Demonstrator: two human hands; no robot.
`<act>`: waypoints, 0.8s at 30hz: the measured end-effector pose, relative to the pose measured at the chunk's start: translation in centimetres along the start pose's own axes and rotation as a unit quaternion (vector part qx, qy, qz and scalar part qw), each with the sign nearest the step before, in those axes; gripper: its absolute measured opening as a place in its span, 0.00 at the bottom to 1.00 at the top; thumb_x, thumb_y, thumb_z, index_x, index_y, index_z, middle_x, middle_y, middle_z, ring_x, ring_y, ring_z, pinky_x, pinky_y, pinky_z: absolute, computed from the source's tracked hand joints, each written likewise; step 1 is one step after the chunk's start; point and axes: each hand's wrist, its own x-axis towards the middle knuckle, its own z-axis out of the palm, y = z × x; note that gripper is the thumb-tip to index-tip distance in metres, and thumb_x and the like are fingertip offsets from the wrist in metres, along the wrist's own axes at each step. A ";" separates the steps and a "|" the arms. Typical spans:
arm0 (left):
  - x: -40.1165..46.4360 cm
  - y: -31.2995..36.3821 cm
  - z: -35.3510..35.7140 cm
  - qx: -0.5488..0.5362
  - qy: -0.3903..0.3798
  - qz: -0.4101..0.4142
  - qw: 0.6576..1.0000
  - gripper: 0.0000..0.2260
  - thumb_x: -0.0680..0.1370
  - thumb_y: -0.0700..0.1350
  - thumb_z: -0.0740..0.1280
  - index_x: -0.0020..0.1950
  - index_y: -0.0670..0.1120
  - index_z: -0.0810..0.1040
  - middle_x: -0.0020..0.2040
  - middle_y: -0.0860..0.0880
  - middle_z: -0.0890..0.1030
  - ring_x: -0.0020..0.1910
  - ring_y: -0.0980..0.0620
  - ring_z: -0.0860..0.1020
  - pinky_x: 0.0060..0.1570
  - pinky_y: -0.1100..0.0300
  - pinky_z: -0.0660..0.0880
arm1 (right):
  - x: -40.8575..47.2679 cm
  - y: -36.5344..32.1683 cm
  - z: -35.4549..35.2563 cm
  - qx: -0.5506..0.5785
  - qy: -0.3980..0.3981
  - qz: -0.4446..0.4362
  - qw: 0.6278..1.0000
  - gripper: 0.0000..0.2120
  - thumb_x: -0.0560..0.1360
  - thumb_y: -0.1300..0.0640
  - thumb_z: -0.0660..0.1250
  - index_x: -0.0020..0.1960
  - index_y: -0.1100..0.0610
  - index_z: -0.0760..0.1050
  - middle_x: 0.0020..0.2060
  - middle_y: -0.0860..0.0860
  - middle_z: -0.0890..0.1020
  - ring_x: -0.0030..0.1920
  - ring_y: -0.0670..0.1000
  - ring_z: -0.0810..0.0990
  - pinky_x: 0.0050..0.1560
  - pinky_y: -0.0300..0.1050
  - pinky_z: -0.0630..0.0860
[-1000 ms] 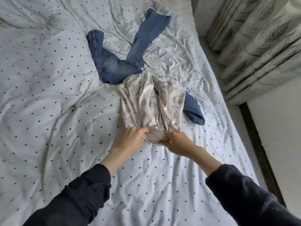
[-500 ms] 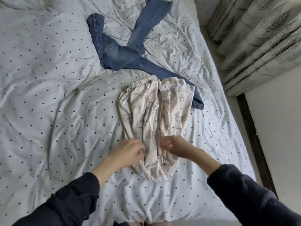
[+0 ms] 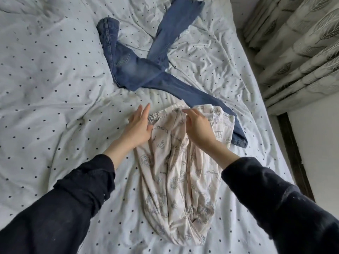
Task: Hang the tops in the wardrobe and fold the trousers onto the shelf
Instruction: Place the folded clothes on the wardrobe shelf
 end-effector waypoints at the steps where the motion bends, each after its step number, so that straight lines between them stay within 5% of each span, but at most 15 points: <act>1: 1.0 -0.1 -0.2 0.014 -0.005 0.022 1.000 0.28 0.79 0.41 0.60 0.77 0.50 0.53 0.78 0.45 0.49 0.76 0.44 0.50 0.72 0.45 0.54 | 1.4 0.0 -0.1 -0.011 0.005 -0.022 1.000 0.19 0.79 0.68 0.54 0.69 0.63 0.69 0.64 0.60 0.74 0.63 0.60 0.73 0.64 0.51 0.70; 5: 1.6 -0.4 -0.5 0.010 0.051 0.163 0.985 0.13 0.73 0.38 0.70 0.57 0.41 0.76 0.64 0.44 0.75 0.68 0.46 0.68 0.67 0.52 0.64 | 5.4 0.0 0.2 -0.141 -0.181 -0.114 0.966 0.27 0.80 0.63 0.54 0.77 0.51 0.52 0.77 0.50 0.52 0.77 0.54 0.46 0.76 0.54 0.46; 7: 0.6 -0.6 -0.6 0.006 0.040 0.195 0.980 0.09 0.72 0.40 0.72 0.51 0.42 0.77 0.53 0.48 0.80 0.55 0.47 0.78 0.55 0.57 0.71 | 6.3 0.6 0.2 -0.197 -0.253 -0.138 0.937 0.24 0.80 0.53 0.57 0.75 0.48 0.57 0.77 0.48 0.48 0.77 0.53 0.44 0.75 0.57 0.44; 9: -0.5 -0.7 -0.4 0.016 0.025 0.213 0.977 0.08 0.73 0.42 0.72 0.50 0.43 0.78 0.50 0.50 0.79 0.44 0.53 0.76 0.43 0.69 0.66 | 6.5 1.6 0.0 -0.237 -0.276 -0.130 0.922 0.23 0.78 0.49 0.61 0.72 0.49 0.64 0.77 0.48 0.53 0.76 0.53 0.50 0.74 0.57 0.49; 12: -0.5 -0.3 -0.5 0.026 -0.007 0.193 0.981 0.10 0.76 0.39 0.67 0.57 0.43 0.76 0.56 0.48 0.75 0.43 0.55 0.71 0.40 0.73 0.62 | 6.1 2.7 -1.0 -0.260 -0.249 -0.121 0.925 0.21 0.76 0.46 0.64 0.67 0.51 0.69 0.68 0.50 0.70 0.68 0.53 0.66 0.65 0.52 0.62; 18: -1.1 0.0 -2.7 0.024 -0.016 0.148 0.989 0.24 0.77 0.34 0.63 0.70 0.51 0.68 0.64 0.49 0.72 0.61 0.48 0.74 0.59 0.52 0.71 | 4.6 2.2 -5.2 -0.185 -0.149 -0.128 0.963 0.16 0.74 0.48 0.68 0.55 0.59 0.75 0.51 0.54 0.79 0.55 0.56 0.75 0.53 0.46 0.65; 24: -4.3 3.5 -8.2 0.013 0.028 0.165 0.986 0.19 0.77 0.39 0.65 0.67 0.53 0.73 0.59 0.54 0.74 0.56 0.50 0.76 0.55 0.49 0.74 | 2.1 -1.5 -11.9 -0.147 -0.150 -0.082 0.974 0.18 0.74 0.44 0.67 0.51 0.59 0.73 0.43 0.54 0.81 0.43 0.56 0.79 0.40 0.47 0.71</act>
